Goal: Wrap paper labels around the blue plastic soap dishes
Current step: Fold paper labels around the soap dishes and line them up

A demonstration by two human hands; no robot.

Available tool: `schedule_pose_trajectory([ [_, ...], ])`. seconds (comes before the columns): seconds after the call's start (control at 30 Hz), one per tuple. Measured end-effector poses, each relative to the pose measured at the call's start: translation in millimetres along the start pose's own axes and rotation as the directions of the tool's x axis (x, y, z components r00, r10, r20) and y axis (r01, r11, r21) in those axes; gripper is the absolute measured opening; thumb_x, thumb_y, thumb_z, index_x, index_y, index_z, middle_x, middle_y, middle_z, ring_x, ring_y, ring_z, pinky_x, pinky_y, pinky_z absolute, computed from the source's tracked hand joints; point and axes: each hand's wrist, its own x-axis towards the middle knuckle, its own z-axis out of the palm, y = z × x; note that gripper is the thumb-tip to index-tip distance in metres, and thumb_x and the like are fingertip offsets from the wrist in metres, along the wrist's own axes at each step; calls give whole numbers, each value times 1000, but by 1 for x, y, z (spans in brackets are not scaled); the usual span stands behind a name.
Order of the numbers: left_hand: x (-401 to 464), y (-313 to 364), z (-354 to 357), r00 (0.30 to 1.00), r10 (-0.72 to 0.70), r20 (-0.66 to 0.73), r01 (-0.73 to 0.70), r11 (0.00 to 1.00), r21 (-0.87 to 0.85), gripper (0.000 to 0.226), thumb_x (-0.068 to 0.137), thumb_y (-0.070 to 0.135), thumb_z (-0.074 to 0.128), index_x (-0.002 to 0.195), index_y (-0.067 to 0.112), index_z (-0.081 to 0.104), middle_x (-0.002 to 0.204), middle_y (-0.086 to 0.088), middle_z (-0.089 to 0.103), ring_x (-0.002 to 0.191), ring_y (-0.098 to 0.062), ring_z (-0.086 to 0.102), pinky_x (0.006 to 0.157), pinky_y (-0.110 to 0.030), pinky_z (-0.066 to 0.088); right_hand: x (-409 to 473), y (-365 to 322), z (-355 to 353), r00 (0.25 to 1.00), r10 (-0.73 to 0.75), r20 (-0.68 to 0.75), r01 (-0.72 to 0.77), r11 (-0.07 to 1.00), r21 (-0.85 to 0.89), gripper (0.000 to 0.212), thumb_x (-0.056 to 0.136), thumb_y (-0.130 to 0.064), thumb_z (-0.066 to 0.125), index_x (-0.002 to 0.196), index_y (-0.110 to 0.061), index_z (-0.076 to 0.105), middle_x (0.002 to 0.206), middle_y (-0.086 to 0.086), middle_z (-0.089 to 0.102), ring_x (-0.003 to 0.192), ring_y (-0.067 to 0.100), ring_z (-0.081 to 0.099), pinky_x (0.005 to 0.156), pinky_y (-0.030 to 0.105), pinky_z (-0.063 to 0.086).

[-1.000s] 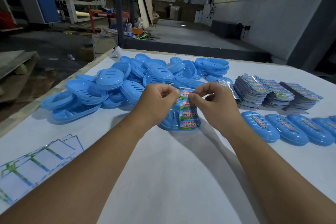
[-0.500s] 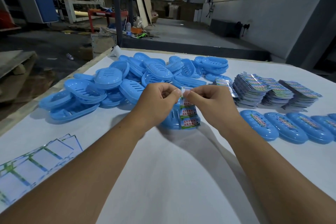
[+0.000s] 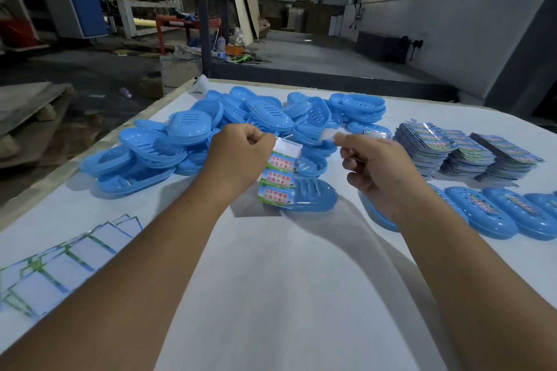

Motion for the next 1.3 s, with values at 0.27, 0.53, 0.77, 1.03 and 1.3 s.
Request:
schedule_pose_trajectory([
  [0.27,-10,-12,-53,976,-163,142,92,907,411,34,79,31,60,53,22,40,49,3,31,54,-20,33,54,-30,32,0,4,3,999,-36,-26,34,997,-75,18,81,-21,82,65,-18,77,66,-6,59,56,10,44,46,20,32],
  [0.53,-30,-22,-72,990,-128,59,18,528,849,9,88,33,60,89,24,61,80,1,58,72,-18,55,55,-30,36,2,9,4,997,-74,-16,71,987,-147,20,80,-26,84,63,-22,76,64,-10,61,56,9,46,45,19,36],
  [0.77,-14,-3,-45,997,-27,72,-1,931,365,30,85,44,67,70,19,73,54,10,63,53,-7,57,52,-23,47,2,16,8,968,-250,16,243,922,-301,12,80,-31,84,71,-27,78,63,-9,61,55,3,49,55,19,40],
  [1.03,-4,5,-8,885,-330,328,416,876,-243,39,88,48,67,68,15,76,57,5,50,38,-9,32,37,-17,25,1,21,8,724,-672,158,560,439,-702,23,81,-45,81,71,-30,67,62,-16,58,57,7,48,56,14,36],
  [1.3,-5,2,-13,740,-357,571,616,700,-361,45,84,53,70,55,18,76,54,9,46,39,-4,26,33,-16,20,1,14,6,617,-739,269,611,234,-756,34,77,-50,82,73,-17,73,65,-15,52,59,8,46,58,30,43],
])
